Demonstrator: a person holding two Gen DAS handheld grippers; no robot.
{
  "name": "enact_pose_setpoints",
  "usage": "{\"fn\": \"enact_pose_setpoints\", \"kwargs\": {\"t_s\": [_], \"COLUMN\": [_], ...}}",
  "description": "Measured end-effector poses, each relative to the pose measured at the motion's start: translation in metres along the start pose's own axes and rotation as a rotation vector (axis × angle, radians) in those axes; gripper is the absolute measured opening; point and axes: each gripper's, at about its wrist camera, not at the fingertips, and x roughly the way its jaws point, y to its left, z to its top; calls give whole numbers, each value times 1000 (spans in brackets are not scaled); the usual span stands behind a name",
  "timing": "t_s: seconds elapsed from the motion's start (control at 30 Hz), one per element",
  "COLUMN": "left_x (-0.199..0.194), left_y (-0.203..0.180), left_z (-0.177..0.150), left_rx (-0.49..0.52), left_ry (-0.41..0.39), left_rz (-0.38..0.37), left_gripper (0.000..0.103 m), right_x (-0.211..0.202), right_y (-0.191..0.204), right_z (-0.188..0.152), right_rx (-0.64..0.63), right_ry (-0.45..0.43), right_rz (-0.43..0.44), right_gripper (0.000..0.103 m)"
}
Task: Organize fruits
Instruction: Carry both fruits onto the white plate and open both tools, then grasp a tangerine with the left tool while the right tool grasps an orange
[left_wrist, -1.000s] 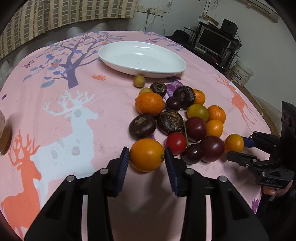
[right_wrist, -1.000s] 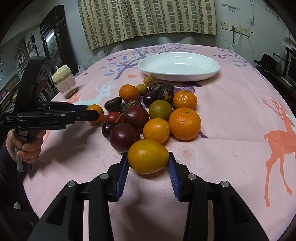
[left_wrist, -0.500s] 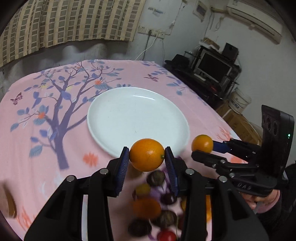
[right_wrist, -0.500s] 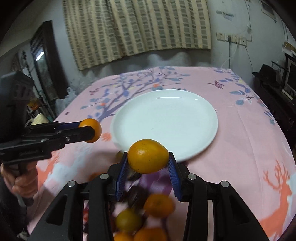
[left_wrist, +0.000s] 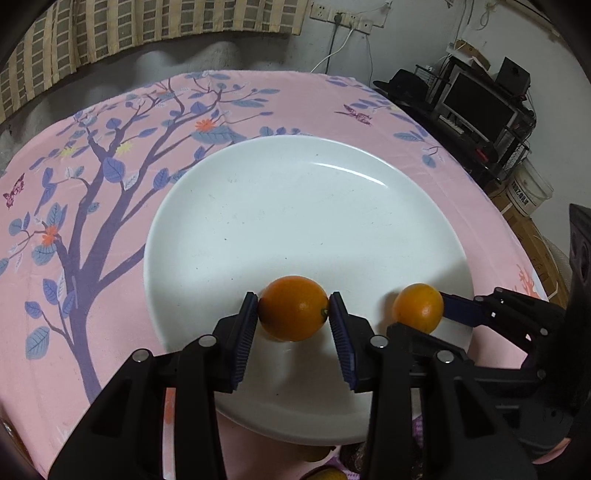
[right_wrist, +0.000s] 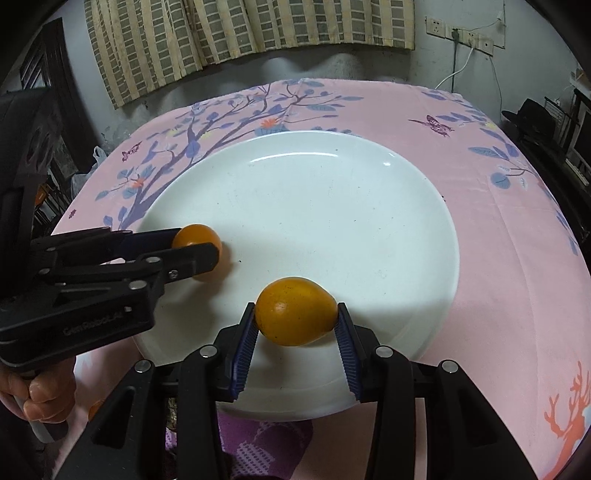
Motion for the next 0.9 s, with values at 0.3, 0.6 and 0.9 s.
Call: {"fn": "enact_pose_setpoints", "kwargs": {"t_s": [0.3, 0.6, 0.9], "left_x": [-81, -133, -138], "left_y": [4, 13, 15], "left_z": [-41, -139, -172], "left_rx": [-27, -113, -119], "left_ry": [-133, -202, -201], "left_rz": [75, 116, 102], "left_gripper": [85, 97, 97], "right_x": [-74, -110, -111], "right_y": [-4, -28, -10], "right_z": [-32, -135, -171], "right_rx": [-24, 173, 204], "right_ry": [-121, -135, -84], "right_rz": [47, 227, 231], "right_gripper": [61, 65, 61]}}
